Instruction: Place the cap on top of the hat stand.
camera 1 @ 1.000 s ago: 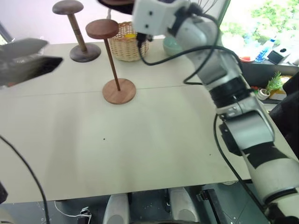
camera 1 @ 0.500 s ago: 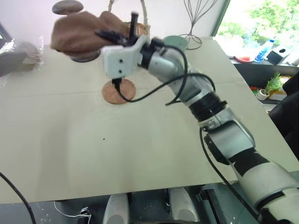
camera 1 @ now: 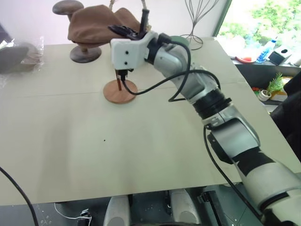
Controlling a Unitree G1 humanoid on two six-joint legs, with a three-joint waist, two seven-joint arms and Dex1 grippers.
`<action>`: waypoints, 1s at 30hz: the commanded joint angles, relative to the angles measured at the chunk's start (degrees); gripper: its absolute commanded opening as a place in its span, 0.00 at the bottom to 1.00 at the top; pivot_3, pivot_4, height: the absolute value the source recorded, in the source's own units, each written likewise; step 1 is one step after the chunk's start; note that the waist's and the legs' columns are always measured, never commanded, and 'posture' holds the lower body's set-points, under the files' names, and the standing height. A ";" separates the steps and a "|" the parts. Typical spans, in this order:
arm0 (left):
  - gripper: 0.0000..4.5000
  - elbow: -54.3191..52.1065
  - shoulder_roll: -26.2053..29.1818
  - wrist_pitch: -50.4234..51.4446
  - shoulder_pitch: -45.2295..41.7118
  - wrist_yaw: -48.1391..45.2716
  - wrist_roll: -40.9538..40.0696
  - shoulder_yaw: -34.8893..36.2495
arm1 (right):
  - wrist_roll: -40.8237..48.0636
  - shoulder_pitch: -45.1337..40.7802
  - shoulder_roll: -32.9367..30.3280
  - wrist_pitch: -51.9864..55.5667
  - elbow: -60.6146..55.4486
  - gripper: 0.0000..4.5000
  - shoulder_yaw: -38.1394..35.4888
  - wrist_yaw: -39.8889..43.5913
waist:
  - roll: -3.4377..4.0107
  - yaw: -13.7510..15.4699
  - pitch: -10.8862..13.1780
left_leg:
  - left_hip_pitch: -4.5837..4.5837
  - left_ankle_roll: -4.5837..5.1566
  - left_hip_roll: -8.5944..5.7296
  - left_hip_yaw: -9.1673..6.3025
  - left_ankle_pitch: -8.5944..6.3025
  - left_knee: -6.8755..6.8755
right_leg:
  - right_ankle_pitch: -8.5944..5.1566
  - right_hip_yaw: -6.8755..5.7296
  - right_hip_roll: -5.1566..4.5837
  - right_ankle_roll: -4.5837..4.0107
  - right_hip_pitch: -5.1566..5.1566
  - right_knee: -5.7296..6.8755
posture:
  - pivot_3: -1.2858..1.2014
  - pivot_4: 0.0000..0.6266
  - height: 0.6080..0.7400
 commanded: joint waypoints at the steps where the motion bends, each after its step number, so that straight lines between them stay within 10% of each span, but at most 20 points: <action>1: 1.00 0.78 1.81 -2.05 -1.99 -0.30 -0.64 -0.66 | 0.08 1.96 1.04 0.97 -5.85 0.00 0.45 1.55 | 0.00 -0.01 0.00 | 0.00 0.00 0.00 0.00 0.00 0.00 | 0.00 0.00 0.00 0.00 -0.01 0.01 | 0.52 0.24 0.91; 4: 1.00 1.28 1.92 -2.84 -2.57 -0.71 -0.48 -1.92 | 0.19 4.32 1.66 2.70 -7.78 0.00 0.97 3.66 | 0.00 -0.01 0.00 | 0.00 0.00 0.00 0.00 0.00 -0.01 | 0.00 0.00 0.00 0.00 -0.01 0.02 | 0.52 0.24 0.91; 13: 1.00 0.85 1.97 -3.69 -2.97 -2.08 -0.52 -4.81 | 1.80 6.29 0.62 4.48 -10.27 0.95 -0.43 6.43 | 0.00 0.06 0.00 | -0.01 0.00 0.00 0.00 0.00 0.02 | 0.00 0.00 0.00 0.00 -0.01 0.02 | 0.52 0.24 0.91; 24: 1.00 -1.26 0.80 -6.97 -10.92 -6.62 1.18 -20.17 | 22.99 20.87 -12.69 13.86 -37.02 0.95 -10.30 27.61 | 0.00 2.10 0.00 | 0.00 -0.01 0.00 0.00 0.01 0.08 | 0.00 -0.02 0.01 0.01 0.07 0.00 | 0.52 0.24 0.91; 30: 1.00 -3.96 1.29 -17.02 -11.76 -9.79 9.56 -28.78 | 50.10 25.75 -26.40 47.91 -50.27 0.98 -24.63 40.70 | 0.05 3.04 0.04 | 0.00 -0.01 0.01 0.03 0.00 0.25 | -0.10 0.00 0.00 -0.19 0.13 -0.02 | 0.52 0.24 0.91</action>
